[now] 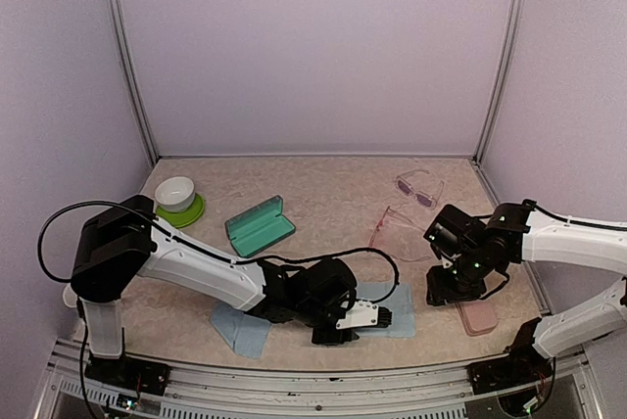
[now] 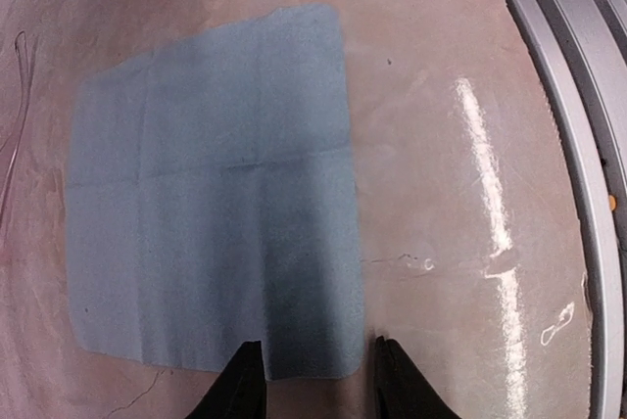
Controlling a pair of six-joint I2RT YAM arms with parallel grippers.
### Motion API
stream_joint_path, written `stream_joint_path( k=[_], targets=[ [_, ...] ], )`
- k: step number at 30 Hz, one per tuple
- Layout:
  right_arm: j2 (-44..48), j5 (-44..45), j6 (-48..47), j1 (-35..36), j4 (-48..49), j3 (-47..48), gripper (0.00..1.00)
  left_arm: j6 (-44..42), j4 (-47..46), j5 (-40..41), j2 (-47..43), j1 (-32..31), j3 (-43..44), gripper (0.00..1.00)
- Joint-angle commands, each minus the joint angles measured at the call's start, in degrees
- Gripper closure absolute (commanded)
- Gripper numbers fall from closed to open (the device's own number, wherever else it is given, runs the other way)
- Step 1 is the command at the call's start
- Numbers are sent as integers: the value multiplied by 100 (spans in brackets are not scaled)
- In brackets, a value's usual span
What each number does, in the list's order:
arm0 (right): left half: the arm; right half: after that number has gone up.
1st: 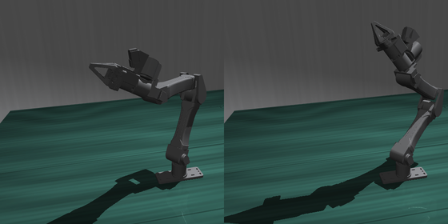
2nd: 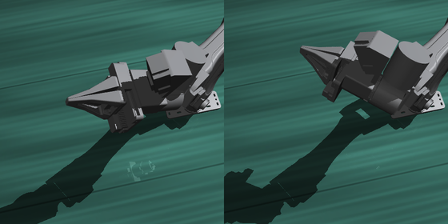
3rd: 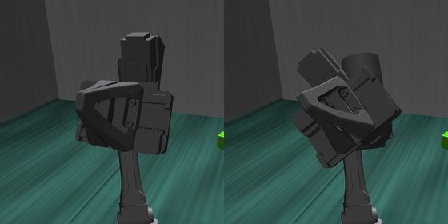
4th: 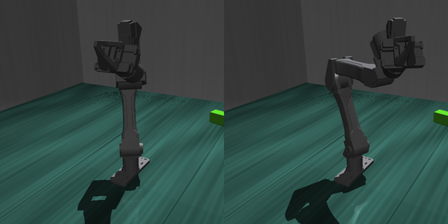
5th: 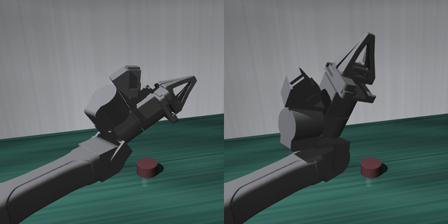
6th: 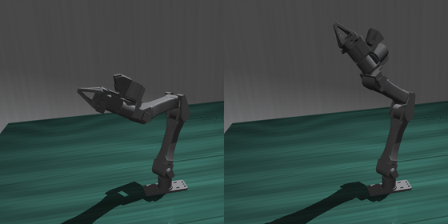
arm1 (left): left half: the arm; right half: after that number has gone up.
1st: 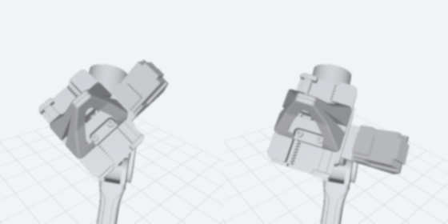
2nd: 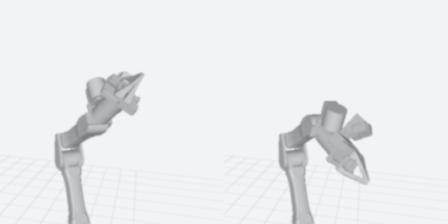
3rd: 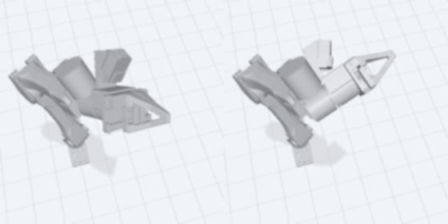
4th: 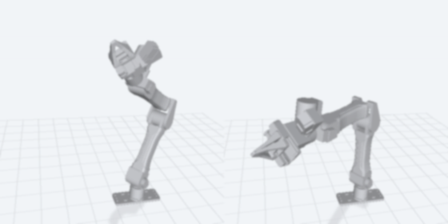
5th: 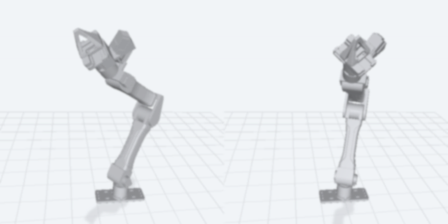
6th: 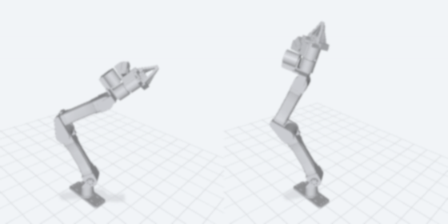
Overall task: Organize the sunglasses
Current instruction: Pick up the glasses cleaning cloth from the center of the board.
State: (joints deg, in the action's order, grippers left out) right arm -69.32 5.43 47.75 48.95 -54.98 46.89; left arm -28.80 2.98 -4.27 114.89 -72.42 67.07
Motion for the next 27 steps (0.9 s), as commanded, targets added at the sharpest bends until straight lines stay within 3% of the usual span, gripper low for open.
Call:
stream_joint_path(
  k=[1, 27],
  targets=[
    [138, 61, 94, 5, -126, -60, 49, -230, -11, 158, 200, 44, 159, 63],
    [14, 111, 48, -35, -112, -63, 49, -649, -367, 738, 24, -382, -259, 88]
  ],
)
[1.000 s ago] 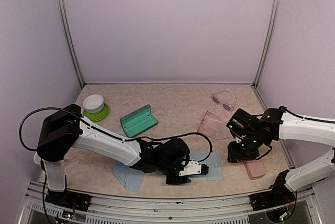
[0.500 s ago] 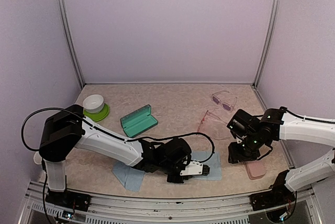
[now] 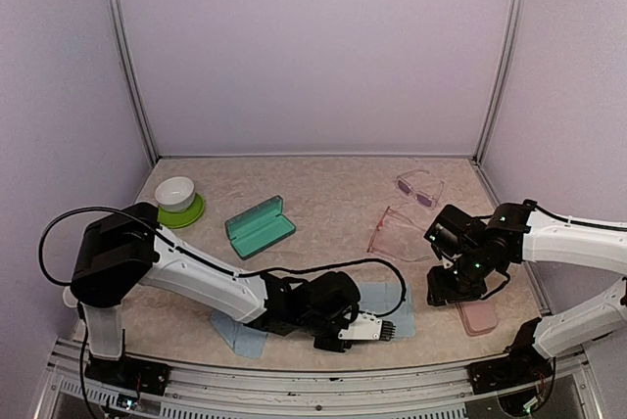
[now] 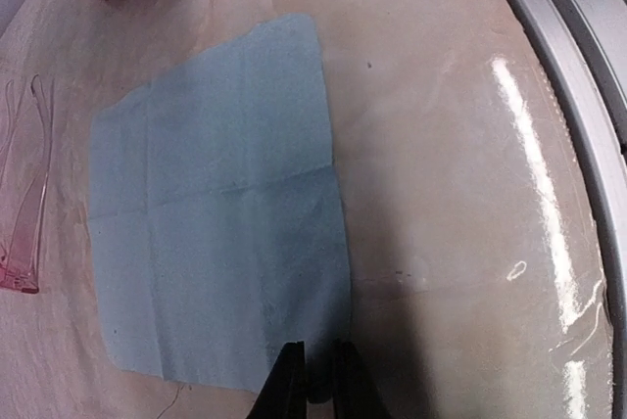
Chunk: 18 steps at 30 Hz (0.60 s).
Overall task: Organize the sunglasses
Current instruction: Pick up the glasses cleaning cloth from the center of the board.
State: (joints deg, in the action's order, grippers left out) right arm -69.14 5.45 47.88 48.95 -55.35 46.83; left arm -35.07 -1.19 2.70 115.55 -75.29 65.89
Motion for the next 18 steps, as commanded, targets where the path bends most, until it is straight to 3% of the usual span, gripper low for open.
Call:
stream_joint_path(
  k=[1, 18],
  targets=[
    [4, 104, 32, -35, -57, -66, 49, 7, 42, 79, -41, -101, -136, 91],
    [95, -31, -16, -76, 86, -121, 48, 337, 307, 429, 121, -73, 210, 100]
  ],
)
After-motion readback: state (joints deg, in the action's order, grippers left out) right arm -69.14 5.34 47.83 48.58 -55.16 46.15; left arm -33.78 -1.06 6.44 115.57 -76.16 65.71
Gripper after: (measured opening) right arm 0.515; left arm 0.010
